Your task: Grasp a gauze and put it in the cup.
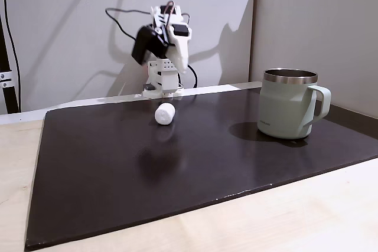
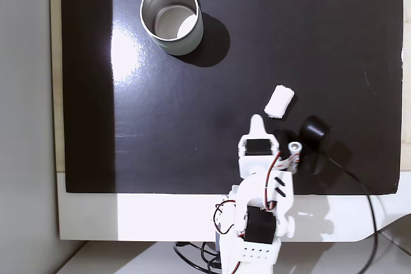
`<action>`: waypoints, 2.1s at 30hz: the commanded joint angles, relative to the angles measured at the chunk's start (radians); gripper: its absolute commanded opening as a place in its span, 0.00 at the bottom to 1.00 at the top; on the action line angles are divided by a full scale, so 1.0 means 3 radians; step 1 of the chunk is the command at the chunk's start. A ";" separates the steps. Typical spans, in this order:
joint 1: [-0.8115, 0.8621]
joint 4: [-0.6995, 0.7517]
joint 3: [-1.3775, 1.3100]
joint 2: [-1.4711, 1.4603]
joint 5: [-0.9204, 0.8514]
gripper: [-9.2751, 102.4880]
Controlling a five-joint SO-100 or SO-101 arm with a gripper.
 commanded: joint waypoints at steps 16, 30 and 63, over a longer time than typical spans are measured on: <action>0.0598 0.1074 -0.2480 -0.2526 -0.2434 0.31; 0.0762 0.1672 -0.2899 -0.3508 -0.3763 0.39; 0.0629 0.0608 -0.2955 -0.5282 -0.3298 0.10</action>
